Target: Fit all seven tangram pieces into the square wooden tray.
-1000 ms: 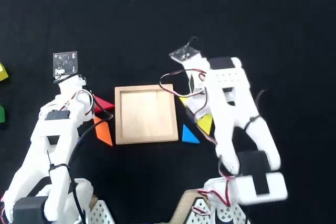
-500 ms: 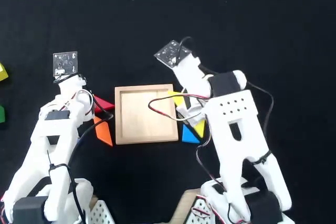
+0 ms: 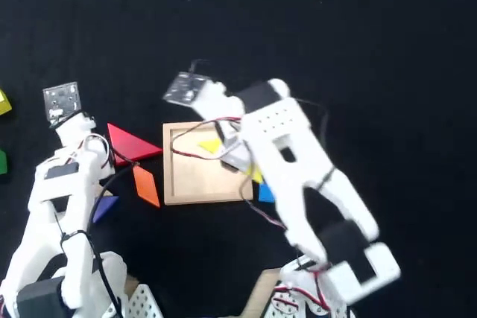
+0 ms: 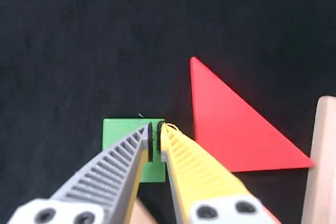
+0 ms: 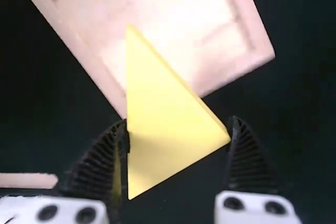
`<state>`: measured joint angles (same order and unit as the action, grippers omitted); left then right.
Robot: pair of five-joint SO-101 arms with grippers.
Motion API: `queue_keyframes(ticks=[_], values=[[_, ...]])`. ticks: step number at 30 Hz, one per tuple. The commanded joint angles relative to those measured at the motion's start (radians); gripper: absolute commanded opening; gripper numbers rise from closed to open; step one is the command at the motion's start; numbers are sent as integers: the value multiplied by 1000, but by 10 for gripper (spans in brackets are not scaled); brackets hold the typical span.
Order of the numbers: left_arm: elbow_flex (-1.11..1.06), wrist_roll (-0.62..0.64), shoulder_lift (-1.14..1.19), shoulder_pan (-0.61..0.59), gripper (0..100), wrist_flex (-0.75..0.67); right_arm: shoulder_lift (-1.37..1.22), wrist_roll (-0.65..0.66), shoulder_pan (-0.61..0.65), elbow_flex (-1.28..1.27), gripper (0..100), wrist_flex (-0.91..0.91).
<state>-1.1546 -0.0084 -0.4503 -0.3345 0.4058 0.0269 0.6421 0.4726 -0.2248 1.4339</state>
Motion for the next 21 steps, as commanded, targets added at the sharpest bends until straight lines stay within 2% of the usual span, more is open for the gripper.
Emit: queue_keyframes(ticks=[1,9,16,21], values=[[2,8,-15,-35,57,-11,-94,63,64,128,163,-23],[16,81,-15,-131,57,51,-237,213,170,240,163,-20],[18,86,-15,-145,57,46,-228,382,170,182,165,-23],[19,86,-15,-143,57,43,-226,410,169,127,165,-83]])
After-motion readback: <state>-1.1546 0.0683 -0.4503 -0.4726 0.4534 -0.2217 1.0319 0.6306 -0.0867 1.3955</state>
